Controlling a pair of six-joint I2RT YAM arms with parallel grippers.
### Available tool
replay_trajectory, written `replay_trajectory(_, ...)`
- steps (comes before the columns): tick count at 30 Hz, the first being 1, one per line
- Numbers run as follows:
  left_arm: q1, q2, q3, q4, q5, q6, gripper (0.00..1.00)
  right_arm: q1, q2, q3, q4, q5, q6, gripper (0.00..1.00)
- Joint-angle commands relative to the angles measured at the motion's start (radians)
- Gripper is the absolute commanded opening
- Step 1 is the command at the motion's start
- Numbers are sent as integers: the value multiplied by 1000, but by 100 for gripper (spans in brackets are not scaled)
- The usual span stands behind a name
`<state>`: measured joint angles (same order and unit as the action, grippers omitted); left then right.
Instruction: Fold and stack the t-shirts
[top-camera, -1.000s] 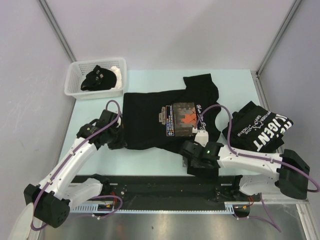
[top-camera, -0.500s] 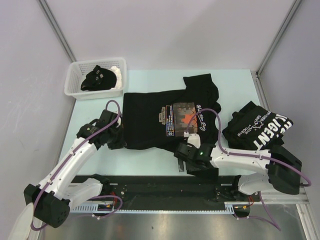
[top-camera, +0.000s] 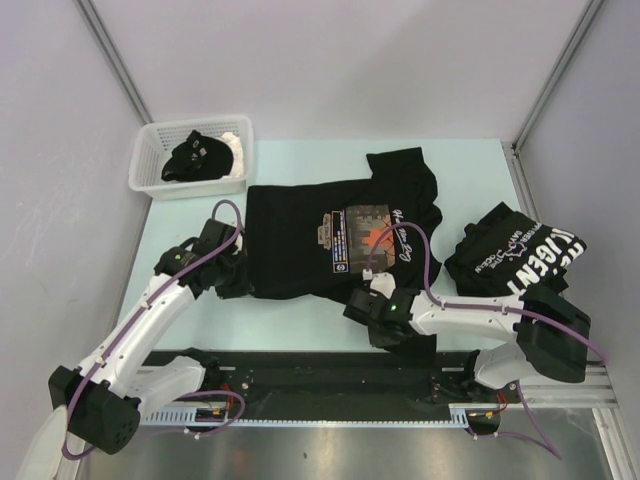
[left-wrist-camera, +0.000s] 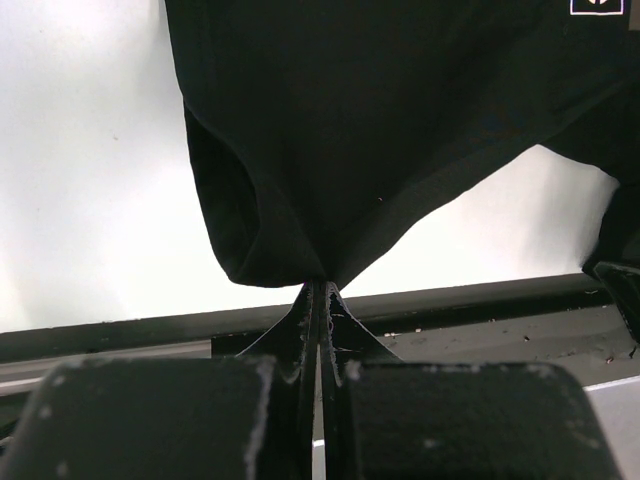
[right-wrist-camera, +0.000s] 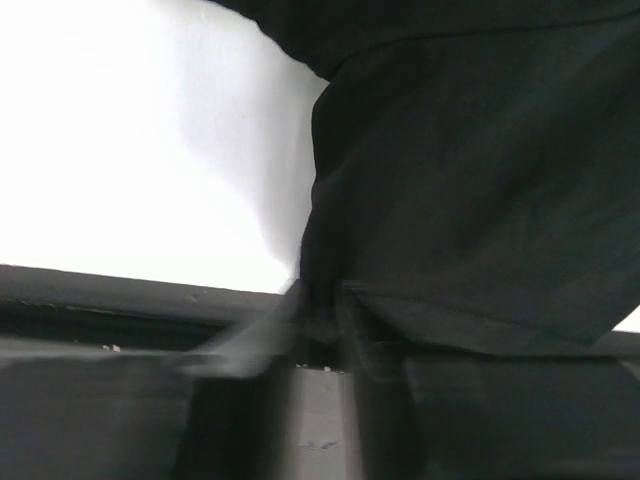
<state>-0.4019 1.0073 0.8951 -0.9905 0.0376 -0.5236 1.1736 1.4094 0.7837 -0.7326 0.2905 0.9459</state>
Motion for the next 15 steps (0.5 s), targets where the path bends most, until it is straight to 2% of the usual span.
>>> replay_trajectory(1,-5,-4,10,9,-4,2,0,-20,-10,11,1,6,-2,11)
replay_trajectory(2,-5,-4,10,9,-2,2,0,-28,-13,14,-4,6,-7,5)
replay_trajectory(4,-5,-3,13,10,-5,2,0,-40,-16,25,-10,10,-28,0)
replay_trajectory(12,-5,2,39,-5,-36,-4,0,-112,-15,109,-34,6,-130,0)
replay_trajectory(15,-3,-4,53,-17,-88,-7,0,-149,-18,146,-57,-1,-189,0)
